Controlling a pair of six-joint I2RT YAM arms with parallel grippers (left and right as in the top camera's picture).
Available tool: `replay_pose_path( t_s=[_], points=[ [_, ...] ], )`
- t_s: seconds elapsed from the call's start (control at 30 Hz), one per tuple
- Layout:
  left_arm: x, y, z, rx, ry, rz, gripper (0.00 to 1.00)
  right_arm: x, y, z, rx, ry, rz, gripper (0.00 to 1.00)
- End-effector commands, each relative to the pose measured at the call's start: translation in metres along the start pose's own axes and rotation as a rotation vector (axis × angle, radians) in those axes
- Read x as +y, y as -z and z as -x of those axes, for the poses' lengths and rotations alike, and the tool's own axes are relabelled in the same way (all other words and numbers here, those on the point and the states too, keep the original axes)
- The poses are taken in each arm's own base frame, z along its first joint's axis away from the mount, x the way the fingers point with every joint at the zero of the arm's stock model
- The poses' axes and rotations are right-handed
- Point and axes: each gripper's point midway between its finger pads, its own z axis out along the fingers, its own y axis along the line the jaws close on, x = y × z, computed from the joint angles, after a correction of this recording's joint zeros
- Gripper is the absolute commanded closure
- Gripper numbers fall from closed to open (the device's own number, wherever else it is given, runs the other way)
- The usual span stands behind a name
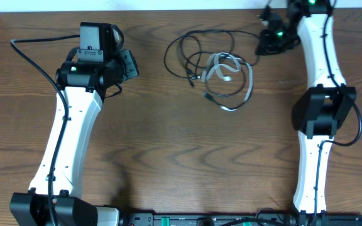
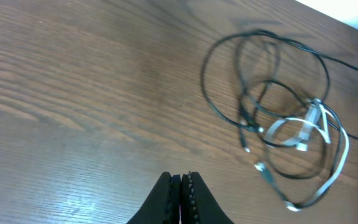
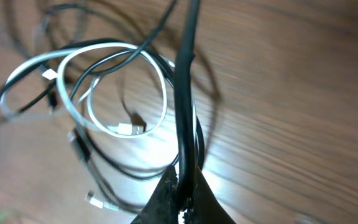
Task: Untangle cables
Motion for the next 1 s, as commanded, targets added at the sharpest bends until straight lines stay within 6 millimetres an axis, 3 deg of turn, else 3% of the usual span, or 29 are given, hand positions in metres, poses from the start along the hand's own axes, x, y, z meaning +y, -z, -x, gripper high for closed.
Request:
replay_pose_path(
  t_s=[0.0,0.13,0.17,0.3,0.43,0.63,0.87,0.97],
  points=[
    [-0.019,0.006,0.007,-0.014,-0.034,-0.083,0.92,0.070,0.076,0.022,-0.170,0.195,0.042,0.99],
    [-0.043,0.009,0.011,-0.018,-0.048,-0.215,0.83,0.125,0.137,0.030,-0.324,0.313,0.080,0.99],
    [-0.049,0.010,0.012,-0.021,-0.053,-0.244,0.77,0.141,0.154,0.030,-0.367,0.345,0.099,0.99],
    [-0.073,0.015,0.018,-0.047,-0.084,-0.354,0.64,0.199,0.221,0.022,-0.532,0.488,0.178,0.99],
    [-0.094,0.013,0.021,-0.073,-0.123,-0.407,0.50,0.233,0.260,0.009,-0.621,0.573,0.195,0.99],
    [-0.122,0.013,0.018,-0.095,-0.176,-0.462,0.39,0.251,0.266,-0.002,-0.618,0.600,0.237,0.99],
    [-0.157,0.016,0.006,-0.101,-0.238,-0.537,0.34,0.254,0.263,-0.005,-0.604,0.598,0.264,0.99],
    [-0.182,0.020,-0.003,-0.087,-0.279,-0.640,0.34,0.253,0.263,-0.006,-0.598,0.594,0.265,0.99]
  ],
)
